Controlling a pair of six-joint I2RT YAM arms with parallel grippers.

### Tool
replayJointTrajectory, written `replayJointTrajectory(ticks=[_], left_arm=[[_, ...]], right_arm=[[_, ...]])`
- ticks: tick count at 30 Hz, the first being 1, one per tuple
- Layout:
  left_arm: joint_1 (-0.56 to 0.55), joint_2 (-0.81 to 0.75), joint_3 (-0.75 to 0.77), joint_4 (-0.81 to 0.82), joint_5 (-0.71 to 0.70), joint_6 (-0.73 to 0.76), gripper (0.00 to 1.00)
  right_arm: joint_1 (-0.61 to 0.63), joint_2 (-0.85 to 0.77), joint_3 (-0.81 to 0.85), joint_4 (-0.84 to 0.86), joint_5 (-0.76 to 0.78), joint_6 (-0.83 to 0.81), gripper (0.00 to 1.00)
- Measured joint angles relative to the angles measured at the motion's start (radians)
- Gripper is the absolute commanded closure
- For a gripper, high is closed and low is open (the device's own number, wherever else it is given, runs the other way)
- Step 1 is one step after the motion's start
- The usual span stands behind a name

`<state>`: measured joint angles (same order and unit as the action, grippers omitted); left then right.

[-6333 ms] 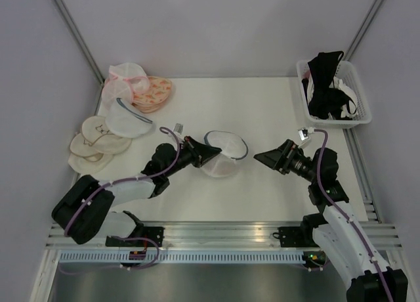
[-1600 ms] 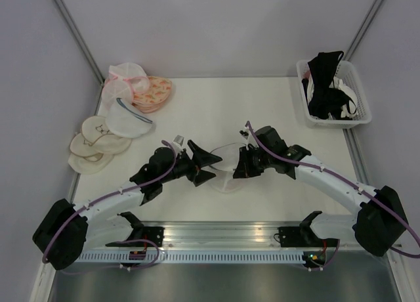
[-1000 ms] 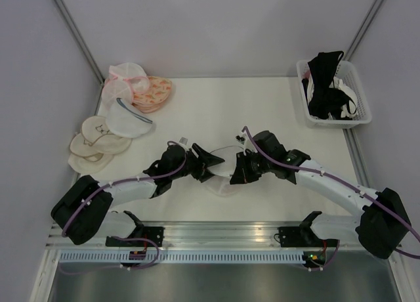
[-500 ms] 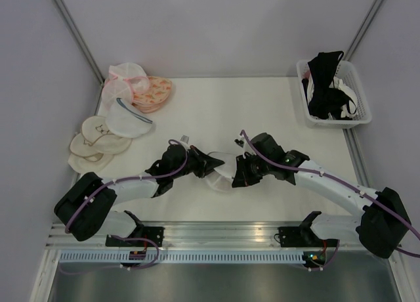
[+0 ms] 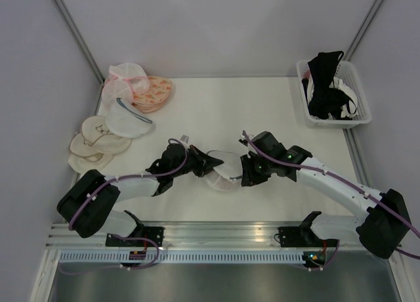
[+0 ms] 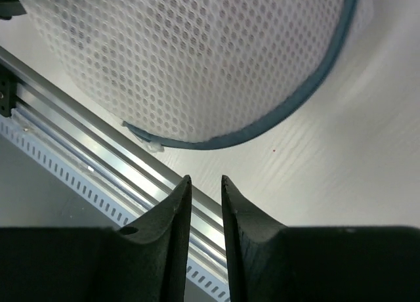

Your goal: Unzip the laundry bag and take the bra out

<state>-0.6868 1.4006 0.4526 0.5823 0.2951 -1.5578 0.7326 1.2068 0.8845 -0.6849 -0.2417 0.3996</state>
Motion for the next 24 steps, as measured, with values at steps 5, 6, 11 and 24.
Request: replayJointTrajectory(ticks=[5,6,11,24], left_arm=[[0.006,0.001,0.000,0.000,0.003,0.000,0.98],[0.006,0.001,0.000,0.000,0.003,0.000,0.98],[0.006,0.002,0.000,0.001,0.003,0.000,0.98],[0.007,0.013,0.000,0.011,0.003,-0.001,0.98]], right_arm=[[-0.005,0.000,0.000,-0.023,0.007,-0.008,0.66],[-0.005,0.000,0.000,-0.021,0.003,-0.008,0.63],[-0.005,-0.007,-0.031,0.054,-0.071,0.003,0.55],[-0.005,-0.024,-0.135,0.307,-0.073,0.065,0.59]])
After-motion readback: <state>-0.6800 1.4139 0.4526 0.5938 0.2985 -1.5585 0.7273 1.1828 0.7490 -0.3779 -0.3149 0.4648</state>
